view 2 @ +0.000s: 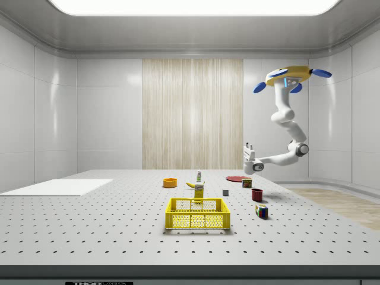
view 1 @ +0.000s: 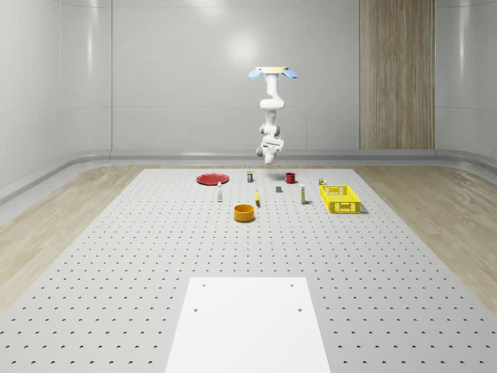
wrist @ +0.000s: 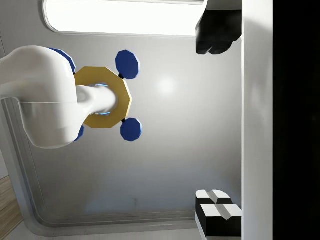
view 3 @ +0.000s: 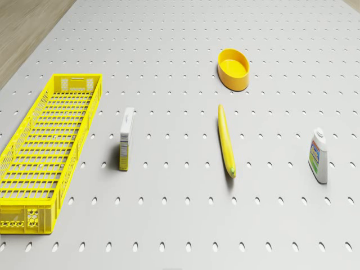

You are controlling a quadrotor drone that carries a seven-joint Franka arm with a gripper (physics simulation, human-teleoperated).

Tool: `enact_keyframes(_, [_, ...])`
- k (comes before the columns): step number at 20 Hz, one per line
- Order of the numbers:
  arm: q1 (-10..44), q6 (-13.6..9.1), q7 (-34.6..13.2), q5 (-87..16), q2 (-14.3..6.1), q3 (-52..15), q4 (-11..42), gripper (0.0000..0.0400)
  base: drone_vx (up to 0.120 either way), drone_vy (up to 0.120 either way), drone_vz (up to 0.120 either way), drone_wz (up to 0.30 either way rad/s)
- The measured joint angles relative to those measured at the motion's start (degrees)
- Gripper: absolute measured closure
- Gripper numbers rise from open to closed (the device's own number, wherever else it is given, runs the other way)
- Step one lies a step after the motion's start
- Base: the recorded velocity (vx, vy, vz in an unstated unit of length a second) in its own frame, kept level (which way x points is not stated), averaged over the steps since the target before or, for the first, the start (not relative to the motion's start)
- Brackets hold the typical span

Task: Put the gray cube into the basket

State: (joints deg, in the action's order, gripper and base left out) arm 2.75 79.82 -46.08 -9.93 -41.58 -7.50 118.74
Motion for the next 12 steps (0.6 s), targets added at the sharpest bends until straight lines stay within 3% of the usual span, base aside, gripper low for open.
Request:
enact_keyframes(7, [4.8,1.0,-3.3,-21.2,-1.5,-14.6,5.8,0.0,0.12,0.0,0.0,0.0])
enact_keyframes(12, [12.6,2.0,-10.4,-50.4,-4.7,-32.4,20.6,0.0,0.12,0.0,-0.12,0.0])
